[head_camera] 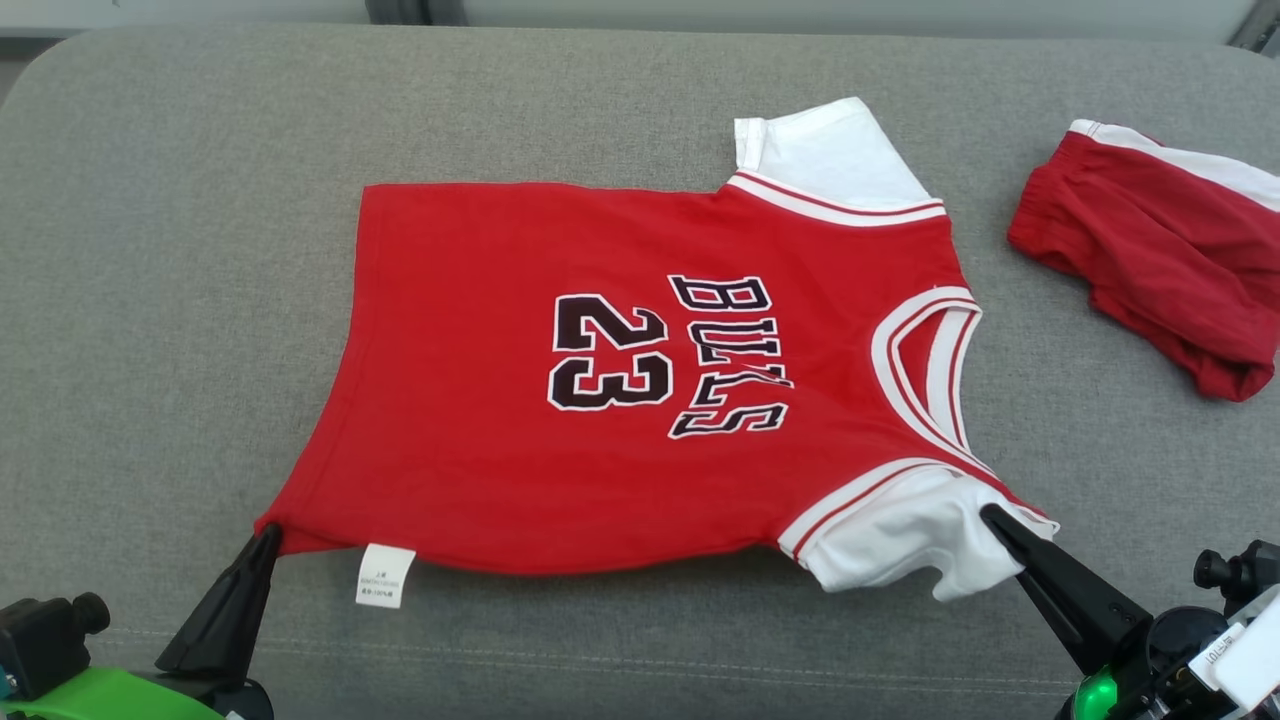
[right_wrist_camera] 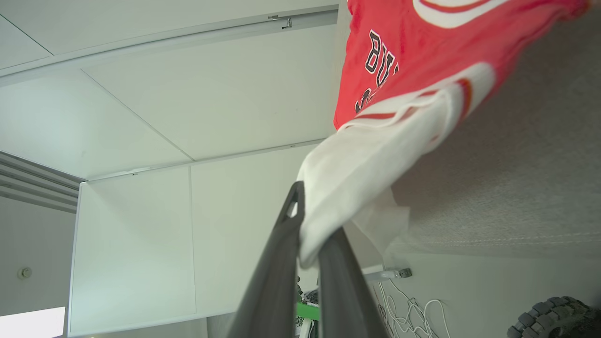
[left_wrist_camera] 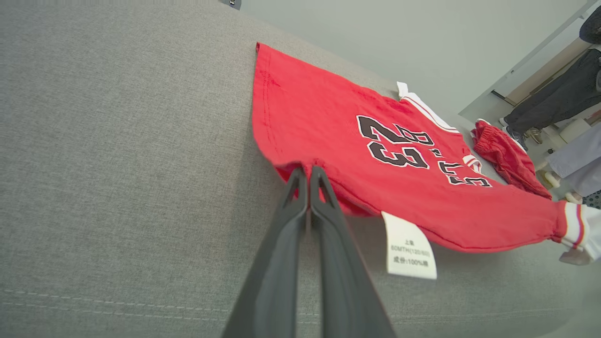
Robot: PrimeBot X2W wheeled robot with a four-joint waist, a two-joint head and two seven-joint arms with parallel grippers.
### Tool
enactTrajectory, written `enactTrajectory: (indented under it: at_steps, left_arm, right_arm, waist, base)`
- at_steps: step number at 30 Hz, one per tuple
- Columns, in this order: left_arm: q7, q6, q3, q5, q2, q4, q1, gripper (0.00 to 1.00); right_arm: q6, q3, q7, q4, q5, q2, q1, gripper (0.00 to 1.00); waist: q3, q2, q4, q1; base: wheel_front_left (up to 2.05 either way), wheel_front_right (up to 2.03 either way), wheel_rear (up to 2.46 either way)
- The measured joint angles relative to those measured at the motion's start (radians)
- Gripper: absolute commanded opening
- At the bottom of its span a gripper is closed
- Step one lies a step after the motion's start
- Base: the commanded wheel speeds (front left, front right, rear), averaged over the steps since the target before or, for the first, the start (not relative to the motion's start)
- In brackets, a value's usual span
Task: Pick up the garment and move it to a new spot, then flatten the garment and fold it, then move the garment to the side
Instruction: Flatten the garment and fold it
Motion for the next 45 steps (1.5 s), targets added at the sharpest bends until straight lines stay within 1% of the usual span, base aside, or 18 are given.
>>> enactTrajectory:
  at_steps: [4, 7, 13, 21, 29, 32, 45]
  left_arm:
    - [-0.002, 0.000, 0.002, 0.000, -0.002, -0.006, 0.004, 0.00]
    - [-0.002, 0.000, 0.002, -0.001, -0.002, -0.011, 0.006, 0.00]
    - [-0.001, -0.001, 0.002, -0.002, 0.000, -0.036, 0.002, 0.00]
    - [0.004, -0.006, 0.012, -0.015, 0.004, -0.047, -0.006, 0.00]
    - [0.030, -0.006, 0.016, -0.034, 0.016, -0.044, -0.069, 0.00]
    - [0.044, -0.006, 0.024, -0.035, 0.030, -0.040, -0.090, 0.00]
    - [0.088, -0.008, 0.016, -0.072, 0.042, -0.021, -0.179, 0.00]
  right_arm:
    - [0.000, -0.004, -0.004, 0.010, -0.009, -0.003, -0.004, 0.00]
    - [-0.008, -0.001, -0.006, 0.012, -0.009, -0.004, -0.011, 0.00]
    - [-0.012, 0.004, -0.008, 0.013, -0.017, -0.004, -0.021, 0.00]
    - [-0.018, 0.024, -0.009, 0.034, -0.028, -0.004, -0.099, 0.00]
    - [-0.025, 0.037, -0.009, 0.077, -0.054, -0.005, -0.145, 0.00]
    - [-0.032, 0.052, -0.009, 0.088, -0.059, -0.005, -0.171, 0.00]
    - [-0.034, 0.065, -0.009, 0.144, -0.080, -0.008, -0.276, 0.00]
  waist:
    - [-0.011, 0.0000, -0.004, 0.0000]
    - [-0.018, 0.0000, -0.004, 0.0000]
    - [-0.007, 0.0000, -0.002, 0.0000]
    - [0.014, 0.0000, -0.006, 0.0000]
    - [0.043, 0.0000, -0.007, 0.0000]
    - [0.060, 0.0000, -0.006, 0.0000]
    - [0.138, 0.0000, -0.012, 0.0000]
  base:
    - [0.00, 0.00, 0.00]
    - [0.00, 0.00, 0.00]
    - [0.00, 0.00, 0.00]
    - [0.00, 0.00, 0.00]
    - [0.00, 0.00, 0.00]
    - [0.00, 0.00, 0.00]
    - [0.00, 0.00, 0.00]
